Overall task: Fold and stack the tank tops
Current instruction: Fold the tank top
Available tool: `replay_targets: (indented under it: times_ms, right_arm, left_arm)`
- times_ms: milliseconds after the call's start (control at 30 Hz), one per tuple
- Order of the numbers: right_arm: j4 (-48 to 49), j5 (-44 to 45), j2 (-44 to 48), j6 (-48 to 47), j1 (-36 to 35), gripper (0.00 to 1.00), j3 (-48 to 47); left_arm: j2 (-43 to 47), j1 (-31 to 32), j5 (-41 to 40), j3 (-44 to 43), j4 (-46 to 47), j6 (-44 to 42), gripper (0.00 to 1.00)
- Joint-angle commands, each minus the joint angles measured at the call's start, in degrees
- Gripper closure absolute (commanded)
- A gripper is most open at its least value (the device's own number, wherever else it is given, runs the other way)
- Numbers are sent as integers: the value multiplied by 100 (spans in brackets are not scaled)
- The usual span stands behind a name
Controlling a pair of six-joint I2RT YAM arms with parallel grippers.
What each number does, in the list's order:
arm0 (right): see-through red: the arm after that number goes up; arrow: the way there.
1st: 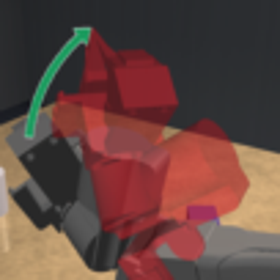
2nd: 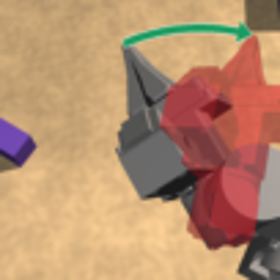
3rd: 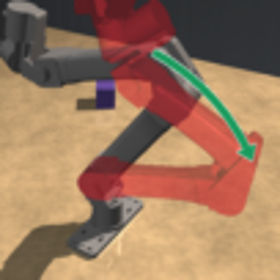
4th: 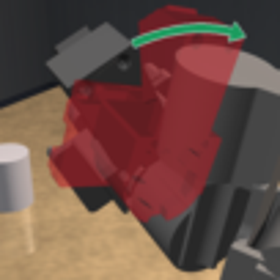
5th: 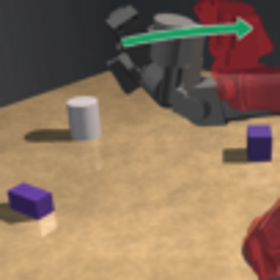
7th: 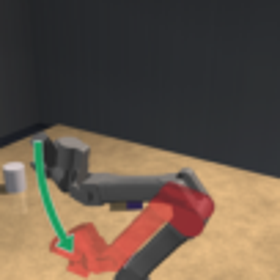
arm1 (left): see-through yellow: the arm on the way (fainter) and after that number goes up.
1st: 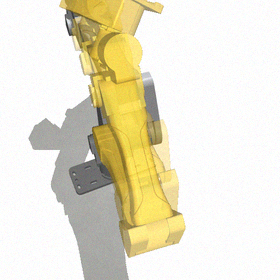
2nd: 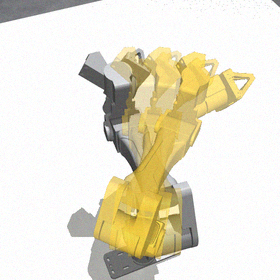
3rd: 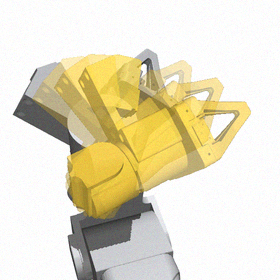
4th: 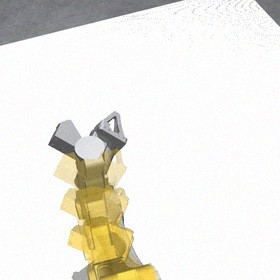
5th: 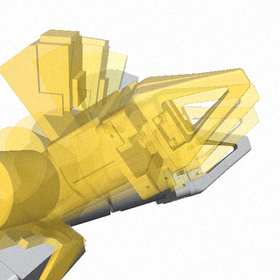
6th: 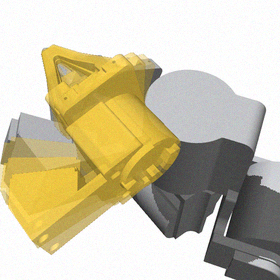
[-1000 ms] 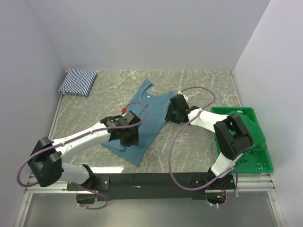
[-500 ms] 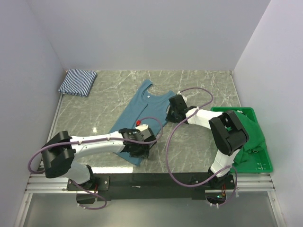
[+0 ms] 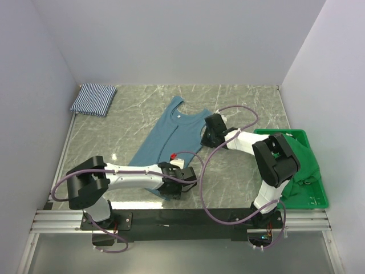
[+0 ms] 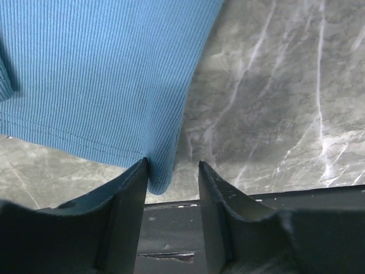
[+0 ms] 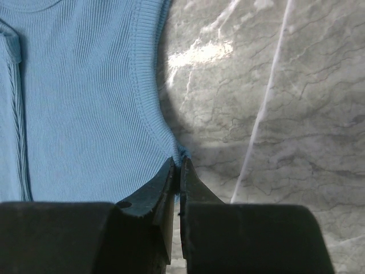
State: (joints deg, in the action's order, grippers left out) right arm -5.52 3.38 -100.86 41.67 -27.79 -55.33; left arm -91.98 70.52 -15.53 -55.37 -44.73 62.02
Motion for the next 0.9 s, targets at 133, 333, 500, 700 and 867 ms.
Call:
replay_targets:
  times_ms: [133, 333, 500, 700, 867]
  right_arm:
    - [60, 110, 75, -45, 125, 97, -162]
    - [42, 137, 101, -71, 134, 99, -153]
    - [-273, 356, 215, -159, 160, 100, -294]
    - [-564, 225, 190, -238, 151, 100, -812]
    - [-749, 41, -126, -221, 125, 100, -1478]
  left_arm:
    - [-232, 181, -468, -316, -264, 249, 68]
    - [-302, 234, -565, -430, -264, 136, 95]
    - [-180, 383, -539, -589, -62, -41, 99]
    - [479, 68, -311, -282, 236, -41, 99]
    - [1014, -459, -21, 131, 465, -111, 99]
